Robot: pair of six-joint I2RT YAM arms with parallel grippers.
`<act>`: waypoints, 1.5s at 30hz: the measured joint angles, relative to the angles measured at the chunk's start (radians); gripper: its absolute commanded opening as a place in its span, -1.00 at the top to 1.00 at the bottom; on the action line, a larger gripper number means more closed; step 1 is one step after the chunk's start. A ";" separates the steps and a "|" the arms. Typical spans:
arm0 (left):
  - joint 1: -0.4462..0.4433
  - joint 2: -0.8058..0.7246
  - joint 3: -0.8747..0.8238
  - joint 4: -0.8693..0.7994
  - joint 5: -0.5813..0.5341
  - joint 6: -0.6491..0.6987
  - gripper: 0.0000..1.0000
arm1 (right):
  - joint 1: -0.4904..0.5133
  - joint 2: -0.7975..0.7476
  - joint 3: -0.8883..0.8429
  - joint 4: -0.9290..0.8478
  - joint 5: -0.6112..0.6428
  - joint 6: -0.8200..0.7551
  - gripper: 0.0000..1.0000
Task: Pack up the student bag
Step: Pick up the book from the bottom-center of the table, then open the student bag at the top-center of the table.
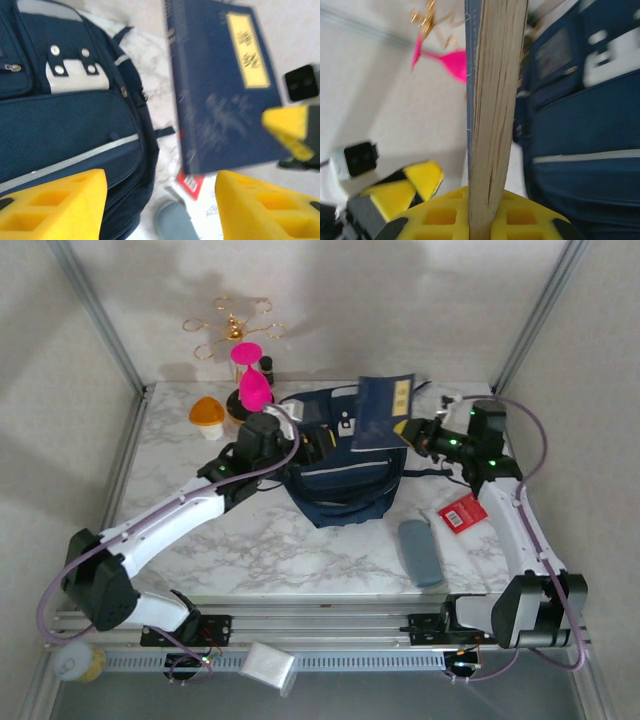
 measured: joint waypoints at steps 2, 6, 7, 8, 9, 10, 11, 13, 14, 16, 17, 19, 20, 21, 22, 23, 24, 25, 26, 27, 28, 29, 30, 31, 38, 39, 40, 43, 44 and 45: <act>-0.029 0.065 0.037 -0.050 0.000 0.090 -0.24 | -0.070 -0.023 -0.034 -0.010 0.021 -0.002 1.00; -0.083 0.243 0.146 -0.162 0.013 0.263 -0.23 | -0.195 -0.049 -0.126 -0.015 0.044 -0.002 1.00; -0.095 0.285 0.176 -0.187 0.014 0.297 -0.23 | -0.214 -0.049 -0.140 -0.018 0.048 -0.002 1.00; -0.108 0.330 0.206 -0.209 0.016 0.330 -0.23 | -0.235 -0.049 -0.157 -0.021 0.052 -0.002 1.00; -0.120 0.372 0.238 -0.232 0.016 0.363 -0.25 | -0.251 -0.049 -0.171 -0.025 0.059 -0.002 1.00; -0.130 0.408 0.265 -0.253 0.015 0.387 -0.28 | -0.265 -0.049 -0.181 -0.027 0.065 -0.002 1.00; -0.140 0.444 0.294 -0.274 0.015 0.409 -0.29 | -0.278 -0.049 -0.192 -0.026 0.069 -0.002 1.00; -0.153 0.515 0.360 -0.319 0.015 0.444 -0.29 | -0.305 -0.049 -0.209 -0.025 0.069 -0.002 1.00; -0.159 0.555 0.399 -0.342 0.014 0.458 -0.29 | -0.318 -0.049 -0.217 -0.023 0.068 0.001 1.00; -0.165 0.610 0.450 -0.369 0.014 0.478 -0.31 | -0.338 -0.049 -0.233 -0.019 0.069 0.001 1.00; -0.167 0.631 0.466 -0.380 0.015 0.485 -0.32 | -0.344 -0.049 -0.239 -0.018 0.069 0.001 1.00; -0.172 0.657 0.484 -0.403 0.019 0.499 -0.36 | -0.351 -0.048 -0.246 -0.017 0.068 0.001 1.00; -0.176 0.668 0.493 -0.412 0.019 0.506 -0.37 | -0.354 -0.048 -0.249 -0.017 0.065 0.001 1.00; -0.179 0.677 0.500 -0.418 0.018 0.510 -0.38 | -0.355 -0.047 -0.251 -0.015 0.062 0.001 1.00; -0.182 0.684 0.507 -0.424 0.014 0.514 -0.41 | -0.356 -0.044 -0.254 -0.010 0.056 0.001 1.00; -0.185 0.690 0.517 -0.433 0.007 0.518 -0.45 | -0.357 -0.042 -0.259 -0.001 0.049 0.003 1.00; -0.187 0.698 0.528 -0.442 0.000 0.522 -0.46 | -0.358 -0.041 -0.265 0.011 0.044 0.006 1.00; -0.189 0.708 0.545 -0.457 -0.009 0.525 -0.47 | -0.358 -0.041 -0.274 0.024 0.041 0.013 1.00; -0.191 0.717 0.560 -0.469 -0.016 0.528 -0.45 | -0.358 -0.041 -0.285 0.037 0.037 0.020 1.00; -0.193 0.722 0.566 -0.472 -0.020 0.529 -0.40 | -0.358 -0.041 -0.293 0.047 0.036 0.025 1.00; -0.195 0.723 0.567 -0.475 -0.026 0.533 -0.35 | -0.358 -0.041 -0.302 0.052 0.033 0.029 1.00; -0.195 0.723 0.567 -0.476 -0.032 0.537 -0.26 | -0.358 -0.041 -0.308 0.057 0.031 0.032 1.00; -0.195 0.723 0.567 -0.475 -0.040 0.539 -0.18 | -0.358 -0.041 -0.311 0.059 0.031 0.035 1.00; -0.195 0.723 0.568 -0.475 -0.050 0.545 -0.08 | -0.358 -0.041 -0.313 0.063 0.029 0.039 1.00; -0.195 0.723 0.601 -0.494 -0.104 0.575 0.30 | -0.362 -0.045 -0.313 0.075 0.024 0.051 1.00; -0.195 0.723 0.606 -0.497 -0.105 0.577 0.30 | -0.362 -0.047 -0.313 0.077 0.024 0.052 1.00; -0.195 0.723 0.610 -0.497 -0.106 0.578 0.29 | -0.363 -0.049 -0.313 0.079 0.024 0.055 1.00; -0.195 0.725 0.617 -0.509 -0.110 0.591 0.14 | -0.364 -0.054 -0.314 0.083 0.024 0.058 1.00; -0.196 0.732 0.629 -0.527 -0.113 0.599 0.10 | -0.364 -0.055 -0.314 0.084 0.023 0.058 1.00; -0.199 0.739 0.641 -0.536 -0.114 0.605 0.08 | -0.364 -0.056 -0.314 0.084 0.024 0.058 1.00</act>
